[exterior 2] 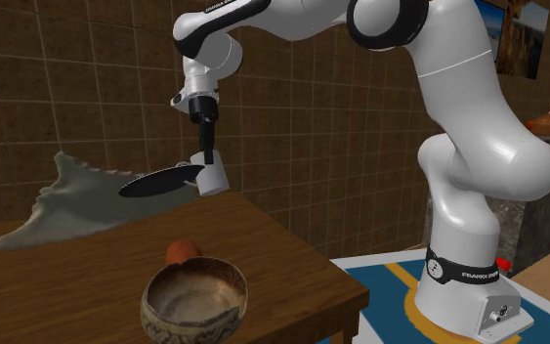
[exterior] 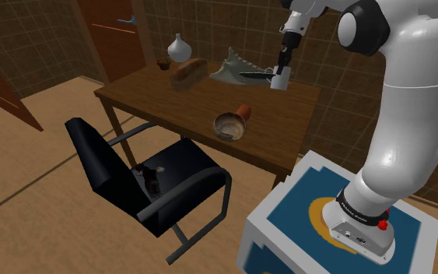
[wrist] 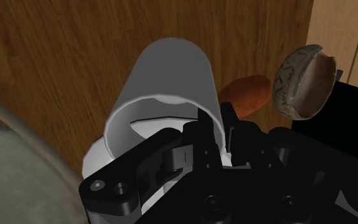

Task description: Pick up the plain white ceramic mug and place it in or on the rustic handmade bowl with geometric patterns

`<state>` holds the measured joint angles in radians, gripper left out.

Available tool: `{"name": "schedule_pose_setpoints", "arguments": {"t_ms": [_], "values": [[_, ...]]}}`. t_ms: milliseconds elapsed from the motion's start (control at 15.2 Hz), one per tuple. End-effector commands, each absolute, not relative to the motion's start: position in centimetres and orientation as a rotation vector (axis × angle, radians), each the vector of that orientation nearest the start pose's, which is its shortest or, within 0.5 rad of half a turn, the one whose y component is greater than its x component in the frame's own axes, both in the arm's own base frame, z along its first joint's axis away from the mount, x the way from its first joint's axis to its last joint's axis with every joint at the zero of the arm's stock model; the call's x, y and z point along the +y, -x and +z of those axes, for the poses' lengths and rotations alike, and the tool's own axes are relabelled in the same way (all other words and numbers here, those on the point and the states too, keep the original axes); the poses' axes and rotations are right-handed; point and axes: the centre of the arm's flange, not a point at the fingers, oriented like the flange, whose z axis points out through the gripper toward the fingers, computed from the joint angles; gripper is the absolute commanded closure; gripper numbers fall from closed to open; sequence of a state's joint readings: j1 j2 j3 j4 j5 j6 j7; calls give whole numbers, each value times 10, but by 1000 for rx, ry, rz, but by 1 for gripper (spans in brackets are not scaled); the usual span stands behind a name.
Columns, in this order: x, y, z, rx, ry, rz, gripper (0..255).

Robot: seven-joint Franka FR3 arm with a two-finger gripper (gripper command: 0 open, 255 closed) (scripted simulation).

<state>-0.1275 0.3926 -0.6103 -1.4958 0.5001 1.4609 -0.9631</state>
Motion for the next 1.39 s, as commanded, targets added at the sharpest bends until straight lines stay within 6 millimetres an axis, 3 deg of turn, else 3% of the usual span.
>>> {"name": "schedule_pose_setpoints", "arguments": {"t_ms": [0, 660, 1320], "values": [[-336, -528, 468, -251, 2684, 32, 255], [-336, -528, 518, -251, 2684, 32, 255], [-205, -543, 532, -251, 2684, 32, 255]]}}
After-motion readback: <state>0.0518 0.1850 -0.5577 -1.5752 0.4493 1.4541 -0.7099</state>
